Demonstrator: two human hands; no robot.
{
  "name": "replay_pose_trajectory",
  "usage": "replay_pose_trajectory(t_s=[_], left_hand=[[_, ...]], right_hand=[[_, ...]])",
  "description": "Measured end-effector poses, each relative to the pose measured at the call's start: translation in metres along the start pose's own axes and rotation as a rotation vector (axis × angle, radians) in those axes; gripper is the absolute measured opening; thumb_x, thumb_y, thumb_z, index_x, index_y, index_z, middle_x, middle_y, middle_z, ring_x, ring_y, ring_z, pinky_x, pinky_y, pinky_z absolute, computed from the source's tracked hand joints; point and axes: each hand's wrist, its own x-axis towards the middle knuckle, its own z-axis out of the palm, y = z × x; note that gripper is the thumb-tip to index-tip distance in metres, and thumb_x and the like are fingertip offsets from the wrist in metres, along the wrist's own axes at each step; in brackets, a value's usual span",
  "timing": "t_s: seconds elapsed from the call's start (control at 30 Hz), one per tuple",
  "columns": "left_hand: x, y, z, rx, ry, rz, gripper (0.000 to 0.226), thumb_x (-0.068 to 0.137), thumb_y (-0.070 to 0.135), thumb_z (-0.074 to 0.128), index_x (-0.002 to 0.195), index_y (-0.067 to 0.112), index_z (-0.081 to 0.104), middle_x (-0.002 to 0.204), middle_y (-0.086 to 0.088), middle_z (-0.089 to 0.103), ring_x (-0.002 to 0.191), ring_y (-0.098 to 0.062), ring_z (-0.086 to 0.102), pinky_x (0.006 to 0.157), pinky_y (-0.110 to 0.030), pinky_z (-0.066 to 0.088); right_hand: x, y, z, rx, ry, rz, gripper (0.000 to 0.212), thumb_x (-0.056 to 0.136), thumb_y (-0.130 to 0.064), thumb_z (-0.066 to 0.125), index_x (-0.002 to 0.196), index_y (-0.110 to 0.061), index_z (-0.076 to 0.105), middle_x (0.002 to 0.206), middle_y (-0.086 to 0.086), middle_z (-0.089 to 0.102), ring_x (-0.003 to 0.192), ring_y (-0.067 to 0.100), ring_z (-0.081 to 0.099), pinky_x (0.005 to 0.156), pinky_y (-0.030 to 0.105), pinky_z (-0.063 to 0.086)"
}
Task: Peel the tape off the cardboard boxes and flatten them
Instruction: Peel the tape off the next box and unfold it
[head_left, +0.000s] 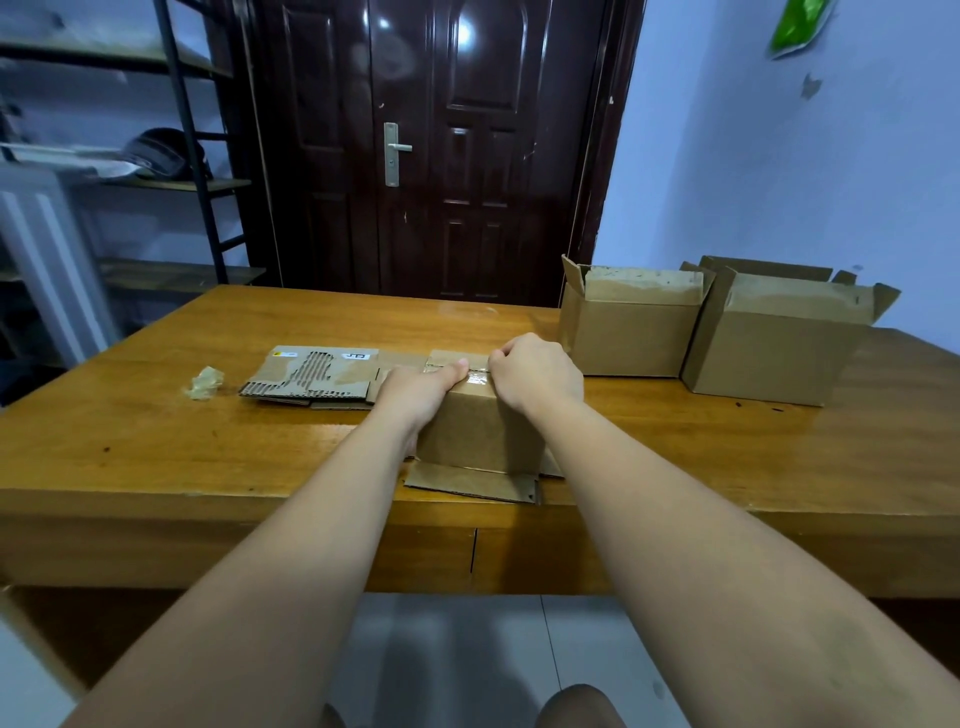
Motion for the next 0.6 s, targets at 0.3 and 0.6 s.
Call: replay_pose_trajectory(t_s=[0.3,0.6], left_hand=[[-0.0039,-0.003,0.0042,0.037,0.117,0.075,0.06,0.074,0.055,0.072,0.108,0.008,0.057,0.107,-0.009,0.062,0.099,-0.029,0.059,0.09,-0.043,0.051],[-0.0091,0.0019,0.002,0.005,0.06,0.078,0.045,0.08,0.047,0.071,0.1,0.013,0.049,0.1,-0.007,0.058,0.097,-0.026,0.057,0.081,-0.035,0.048]], right_hand=[[-0.0001,-0.0003,0.0008,0.012,0.001,0.001,0.038,0.095,-0.04,0.04,0.108,-0.019,0.069,0.099,0.005,0.068,0.09,0.026,0.063,0.08,0.042,0.056],[0.0,-0.0014,0.0005,0.016,-0.003,0.01,0.039,0.094,-0.041,0.039,0.111,-0.02,0.068,0.103,0.006,0.069,0.093,0.027,0.063,0.082,0.042,0.055]])
